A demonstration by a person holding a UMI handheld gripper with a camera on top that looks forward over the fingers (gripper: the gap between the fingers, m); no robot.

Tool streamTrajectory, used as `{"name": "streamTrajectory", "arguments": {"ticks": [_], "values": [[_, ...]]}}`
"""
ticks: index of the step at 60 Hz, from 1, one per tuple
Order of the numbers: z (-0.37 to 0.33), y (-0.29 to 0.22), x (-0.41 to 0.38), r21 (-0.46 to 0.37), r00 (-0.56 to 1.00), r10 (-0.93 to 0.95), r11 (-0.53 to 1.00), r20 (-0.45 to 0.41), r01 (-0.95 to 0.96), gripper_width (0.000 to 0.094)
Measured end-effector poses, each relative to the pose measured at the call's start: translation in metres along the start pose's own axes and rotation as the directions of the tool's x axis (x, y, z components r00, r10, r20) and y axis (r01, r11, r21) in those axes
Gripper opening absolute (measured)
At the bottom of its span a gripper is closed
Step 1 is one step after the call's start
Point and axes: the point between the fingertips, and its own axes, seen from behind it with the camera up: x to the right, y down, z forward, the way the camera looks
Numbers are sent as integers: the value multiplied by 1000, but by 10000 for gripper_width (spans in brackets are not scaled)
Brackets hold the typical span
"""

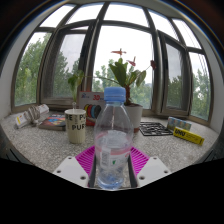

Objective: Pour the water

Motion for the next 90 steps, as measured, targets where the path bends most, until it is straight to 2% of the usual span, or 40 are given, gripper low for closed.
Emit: {"name": "streamTrajectory", "arguments": {"ticks": [11, 18, 28, 37, 46, 51, 57, 64, 76, 85, 90], "values": [[-2, 2, 6, 3, 999, 16, 1000, -28, -16, 288], [-6, 0, 19, -9, 997, -2, 1000, -77, 1, 289], [-11, -28, 81, -19, 966, -98, 995, -238, 96, 288], [2, -99, 149, -52, 820, -378, 917, -429, 396, 288], [30, -214, 160, -107, 481, -680, 631, -553, 769, 287], [49, -268, 135, -123, 260, -769, 401, -584, 908, 287], [79, -301, 85, -161, -26, -817, 82, -576, 984, 286], [110, -304, 24, -168, -284, -801, -229, -527, 959, 289], [157, -251, -64, -103, -589, -645, -627, -486, 772, 288], [174, -225, -74, -70, -625, -633, -674, -457, 735, 290], [170, -234, -76, -47, -578, -655, -641, -486, 766, 290]]}}
